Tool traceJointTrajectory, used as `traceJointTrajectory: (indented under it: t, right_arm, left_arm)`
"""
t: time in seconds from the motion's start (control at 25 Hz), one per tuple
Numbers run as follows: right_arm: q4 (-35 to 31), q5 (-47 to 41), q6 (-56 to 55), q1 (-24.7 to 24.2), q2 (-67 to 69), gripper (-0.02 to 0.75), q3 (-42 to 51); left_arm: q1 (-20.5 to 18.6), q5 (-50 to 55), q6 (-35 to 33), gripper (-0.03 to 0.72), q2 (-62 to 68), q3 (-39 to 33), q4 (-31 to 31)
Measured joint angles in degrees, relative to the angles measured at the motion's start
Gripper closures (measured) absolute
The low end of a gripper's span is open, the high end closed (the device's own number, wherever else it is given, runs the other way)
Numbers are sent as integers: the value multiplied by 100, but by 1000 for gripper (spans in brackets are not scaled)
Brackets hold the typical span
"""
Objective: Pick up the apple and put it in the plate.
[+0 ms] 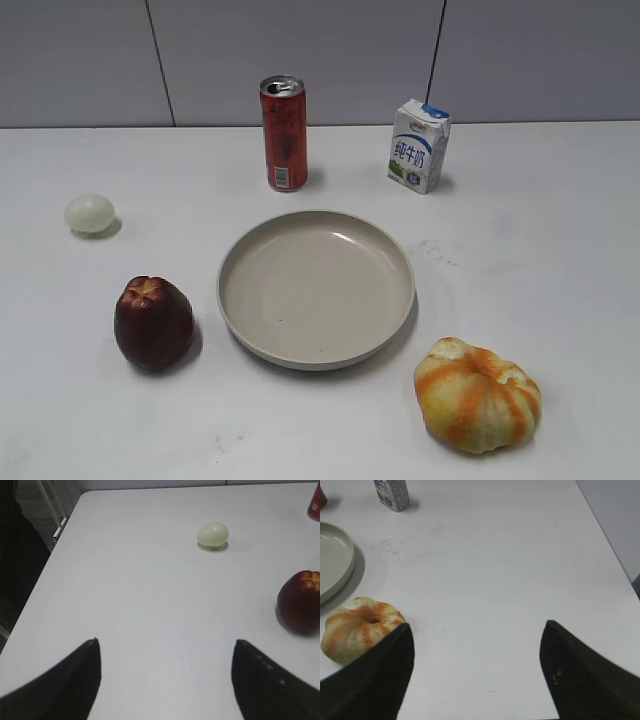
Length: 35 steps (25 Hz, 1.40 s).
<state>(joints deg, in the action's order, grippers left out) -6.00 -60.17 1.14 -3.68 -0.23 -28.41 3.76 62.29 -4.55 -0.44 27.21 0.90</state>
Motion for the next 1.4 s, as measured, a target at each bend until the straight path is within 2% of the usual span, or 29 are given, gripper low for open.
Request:
traceJointTrajectory:
  t: [0.4,0.56,0.72,0.88,1.12,1.28,1.4]
  right_arm:
    - [0,0,0,0,0,148,0]
    - [0,0,0,0,0,148,0]
    - [0,0,0,0,0,148,0]
    - [0,0,0,0,0,148,0]
    - [0,0,0,0,0,148,0]
    - [0,0,0,0,0,148,0]
    - [0,0,0,0,0,148,0]
  left_arm:
    - [0,-22,0,95,54,14,0]
    - [0,-187,-101,96,746,191,-90]
    - [59,-421,-549,97,1851,409,-611]
    - [628,-878,-946,97,2897,542,-879]
    - [2003,-1043,-1085,97,4679,1193,-536]
    - [2538,-1073,-1238,97,5982,1961,-500]
    - [2681,-1087,-1285,97,6965,2562,-644]
